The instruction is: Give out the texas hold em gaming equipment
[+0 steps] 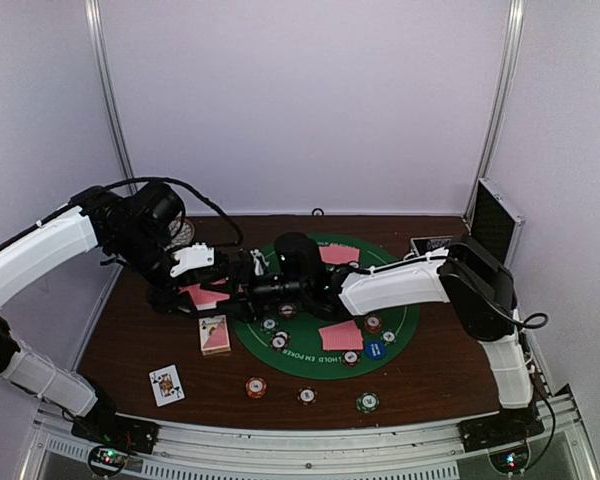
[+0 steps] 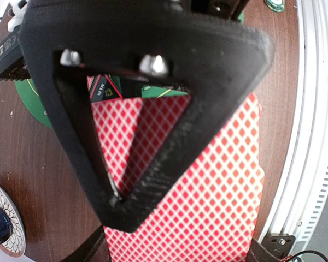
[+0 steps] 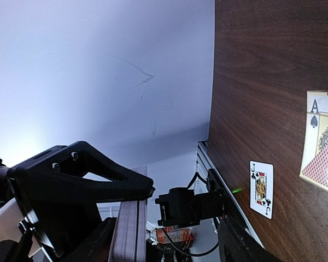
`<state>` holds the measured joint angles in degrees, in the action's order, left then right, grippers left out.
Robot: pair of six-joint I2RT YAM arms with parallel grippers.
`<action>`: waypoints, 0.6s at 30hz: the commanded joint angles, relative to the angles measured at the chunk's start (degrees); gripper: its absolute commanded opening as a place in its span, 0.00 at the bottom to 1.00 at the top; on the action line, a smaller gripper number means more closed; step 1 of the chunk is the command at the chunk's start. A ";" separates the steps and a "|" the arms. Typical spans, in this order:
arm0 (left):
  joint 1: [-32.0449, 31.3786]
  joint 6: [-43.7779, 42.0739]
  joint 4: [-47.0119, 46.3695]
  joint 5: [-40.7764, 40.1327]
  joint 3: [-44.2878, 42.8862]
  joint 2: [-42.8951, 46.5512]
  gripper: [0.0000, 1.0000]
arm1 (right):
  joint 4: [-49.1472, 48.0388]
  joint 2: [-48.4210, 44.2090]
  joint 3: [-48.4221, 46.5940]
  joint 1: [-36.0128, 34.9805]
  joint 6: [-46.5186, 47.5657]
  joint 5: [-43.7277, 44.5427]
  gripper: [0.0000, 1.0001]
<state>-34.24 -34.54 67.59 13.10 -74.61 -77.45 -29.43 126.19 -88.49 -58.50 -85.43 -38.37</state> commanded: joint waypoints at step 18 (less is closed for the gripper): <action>0.05 0.36 -1.68 1.07 -1.66 1.19 0.22 | 5.79 -8.89 1.88 1.89 4.11 -3.91 0.59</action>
<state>-34.24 -34.54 67.55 13.10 -74.61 -77.45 -24.27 120.14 -86.00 -56.80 -82.46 -40.80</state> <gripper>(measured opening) 0.654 0.612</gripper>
